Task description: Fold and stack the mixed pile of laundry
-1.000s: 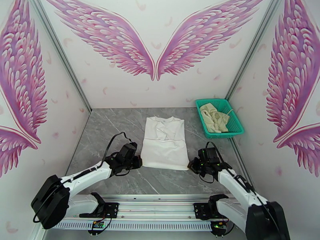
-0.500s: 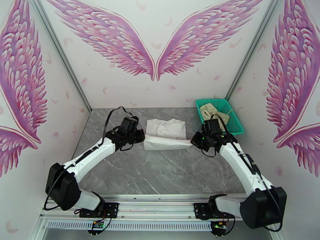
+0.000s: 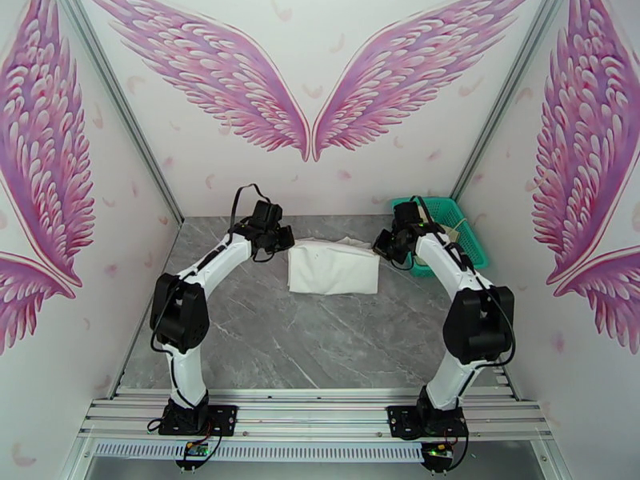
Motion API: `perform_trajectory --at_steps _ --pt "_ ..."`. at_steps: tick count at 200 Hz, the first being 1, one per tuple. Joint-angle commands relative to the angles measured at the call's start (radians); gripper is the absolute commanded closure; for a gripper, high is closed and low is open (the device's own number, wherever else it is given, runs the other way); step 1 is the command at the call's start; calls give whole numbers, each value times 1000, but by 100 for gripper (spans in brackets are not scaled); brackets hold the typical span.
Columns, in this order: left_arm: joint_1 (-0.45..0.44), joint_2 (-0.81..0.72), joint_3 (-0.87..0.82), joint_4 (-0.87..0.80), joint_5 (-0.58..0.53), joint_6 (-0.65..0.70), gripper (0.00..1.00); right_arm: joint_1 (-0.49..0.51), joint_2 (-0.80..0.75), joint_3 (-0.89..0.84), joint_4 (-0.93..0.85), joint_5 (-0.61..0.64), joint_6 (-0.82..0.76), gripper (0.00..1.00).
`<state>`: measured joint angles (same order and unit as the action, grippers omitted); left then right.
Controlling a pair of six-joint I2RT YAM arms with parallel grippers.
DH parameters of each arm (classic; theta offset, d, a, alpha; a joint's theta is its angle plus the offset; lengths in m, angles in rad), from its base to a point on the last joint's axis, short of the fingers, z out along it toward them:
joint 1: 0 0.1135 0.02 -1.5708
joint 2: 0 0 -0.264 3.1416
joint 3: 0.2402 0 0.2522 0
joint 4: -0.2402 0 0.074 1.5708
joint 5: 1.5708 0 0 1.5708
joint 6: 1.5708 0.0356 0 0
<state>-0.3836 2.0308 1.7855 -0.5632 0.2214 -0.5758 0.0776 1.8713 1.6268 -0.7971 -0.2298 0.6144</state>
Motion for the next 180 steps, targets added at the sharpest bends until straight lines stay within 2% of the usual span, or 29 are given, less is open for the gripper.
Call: perform_trajectory --at_steps 1,51,111,117,139,156,180 --pt "15 82 119 -34 27 11 100 -16 80 94 19 -34 -15 100" --pt "43 259 278 -52 54 -7 100 -33 250 242 22 -75 -9 100" --pt "78 457 493 -89 99 -39 100 -54 375 307 57 -103 4 100" --pt "80 475 512 -90 105 -42 95 -56 384 309 63 -102 5 98" --pt "96 519 564 -80 121 -56 62 -66 418 322 90 -110 4 80" --pt "111 524 580 -65 124 -60 43 -75 435 344 108 -129 -1 72" --pt "131 509 633 -96 108 -33 36 -79 433 403 99 -152 -18 61"
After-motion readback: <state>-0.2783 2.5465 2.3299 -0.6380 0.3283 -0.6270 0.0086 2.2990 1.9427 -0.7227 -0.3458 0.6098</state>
